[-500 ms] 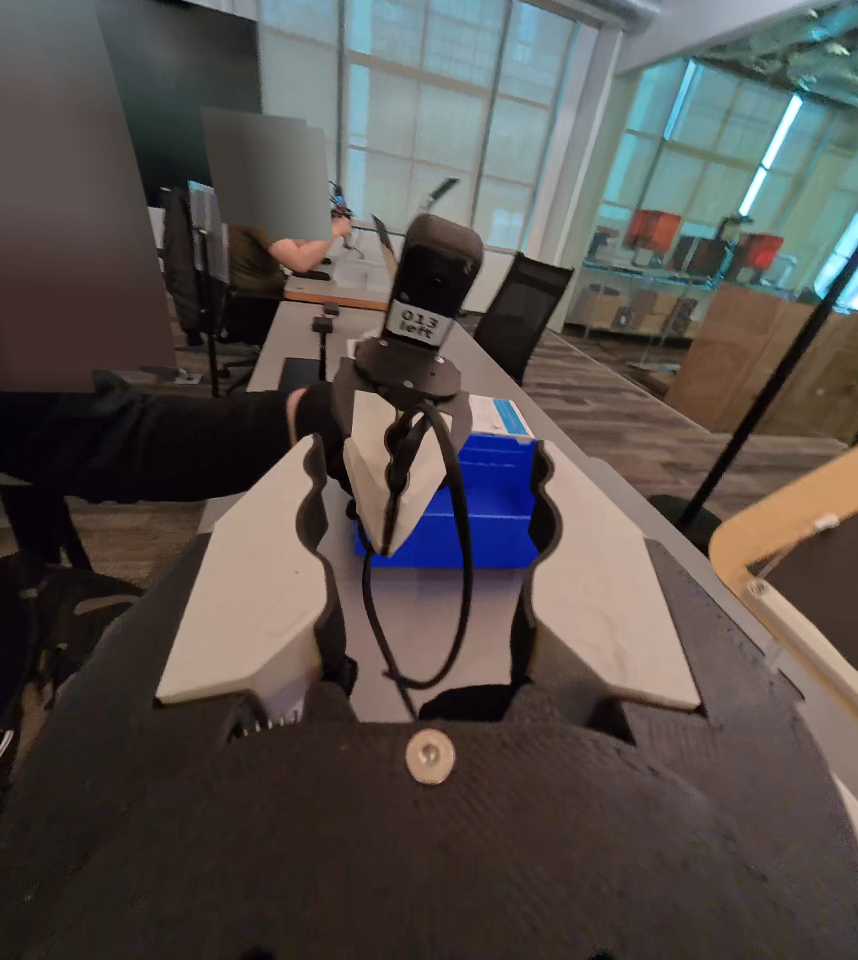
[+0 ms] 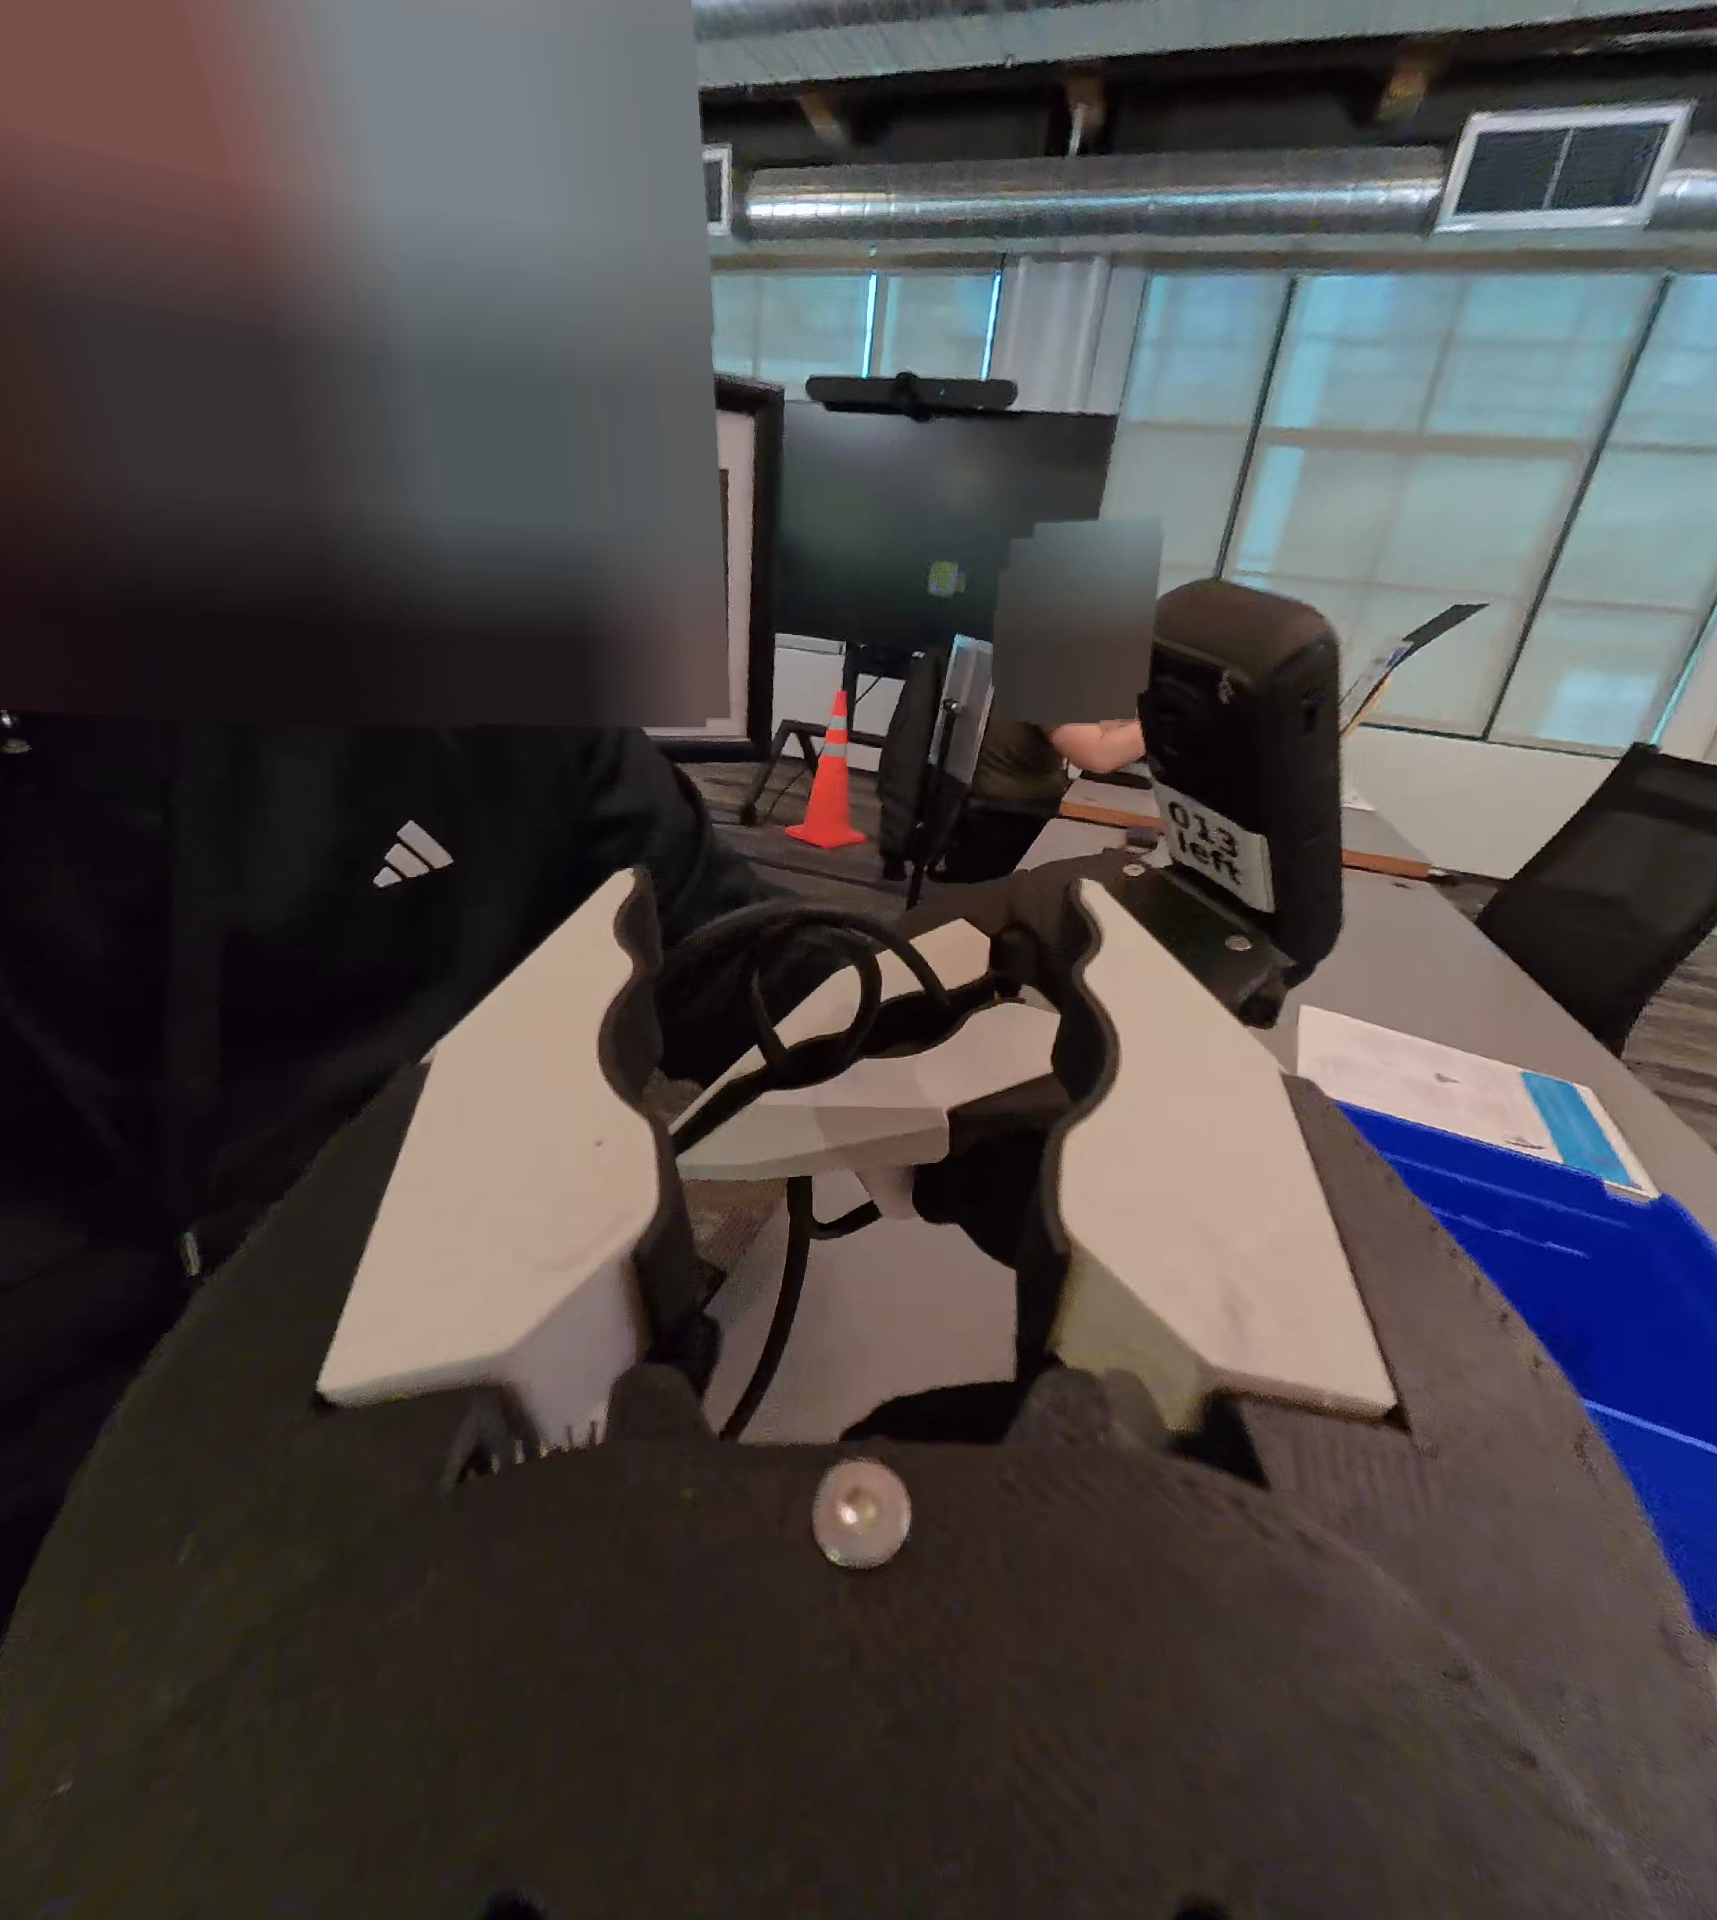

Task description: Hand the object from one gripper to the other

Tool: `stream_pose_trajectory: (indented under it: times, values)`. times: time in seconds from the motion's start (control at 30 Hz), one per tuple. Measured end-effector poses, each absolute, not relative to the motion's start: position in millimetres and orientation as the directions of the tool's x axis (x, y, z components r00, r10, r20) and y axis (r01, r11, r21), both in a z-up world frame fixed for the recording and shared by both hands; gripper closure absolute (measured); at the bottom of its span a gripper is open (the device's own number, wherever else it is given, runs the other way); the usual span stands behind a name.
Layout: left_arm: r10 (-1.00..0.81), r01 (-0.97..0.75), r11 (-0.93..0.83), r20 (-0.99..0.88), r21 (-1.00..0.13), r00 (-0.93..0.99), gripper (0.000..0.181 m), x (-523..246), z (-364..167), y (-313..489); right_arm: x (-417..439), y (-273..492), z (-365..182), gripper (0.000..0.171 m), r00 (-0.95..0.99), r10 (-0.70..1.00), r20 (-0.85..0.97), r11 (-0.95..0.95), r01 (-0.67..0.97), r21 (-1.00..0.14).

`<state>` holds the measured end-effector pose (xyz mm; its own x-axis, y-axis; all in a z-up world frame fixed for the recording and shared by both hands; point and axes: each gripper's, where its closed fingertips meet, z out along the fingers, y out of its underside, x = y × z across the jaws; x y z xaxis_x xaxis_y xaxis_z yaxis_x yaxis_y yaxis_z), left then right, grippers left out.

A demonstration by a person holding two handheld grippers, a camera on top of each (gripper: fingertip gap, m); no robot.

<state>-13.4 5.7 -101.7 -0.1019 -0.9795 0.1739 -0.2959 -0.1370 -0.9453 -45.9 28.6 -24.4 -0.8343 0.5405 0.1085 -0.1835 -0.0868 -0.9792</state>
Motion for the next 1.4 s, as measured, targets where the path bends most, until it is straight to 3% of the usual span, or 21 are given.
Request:
stream_pose_trajectory:
  times: [0.13, 0.23, 0.5, 0.73, 1.03, 1.13, 1.4]
  values:
    - [-0.979, -0.305, -0.144, 0.180, -0.941, -0.092, 0.181, -14, -105, 8, -49, 1, -35, 0.084, -0.860, 0.494, 0.126, -0.004, -0.147, -0.989]
    - [-0.977, -0.296, -0.135, 0.177, -0.946, -0.121, 0.181, -14, -102, 2, -56, -6, -53, 0.084, -0.855, 0.500, 0.135, 0.082, -0.109, -0.991]
    - [-0.960, -0.285, -0.112, 0.178, -0.952, -0.218, 0.181, -8, -99, -16, -52, -16, -55, 0.107, -0.898, 0.420, 0.131, 0.008, -0.140, -0.990]
    - [-0.959, -0.263, -0.114, 0.175, -0.958, -0.222, 0.181, -8, -96, -15, -55, -16, -54, 0.117, -0.892, 0.428, 0.144, -0.006, -0.163, -0.987]
    - [-0.967, -0.222, -0.134, 0.177, -0.966, -0.185, 0.181, -10, -91, -4, -65, -7, -59, 0.157, -0.839, 0.494, 0.228, 0.101, -0.206, -0.973]
    - [-0.973, -0.191, -0.148, 0.177, -0.970, -0.147, 0.181, -12, -86, 5, -70, 1, -56, 0.168, -0.811, 0.536, 0.236, 0.108, -0.211, -0.971]
    - [-0.980, -0.168, -0.124, 0.095, -0.978, 0.174, 0.159, -39, -76, 57, -89, 46, -45, 0.167, -0.660, 0.721, 0.209, 0.127, -0.170, -0.977]
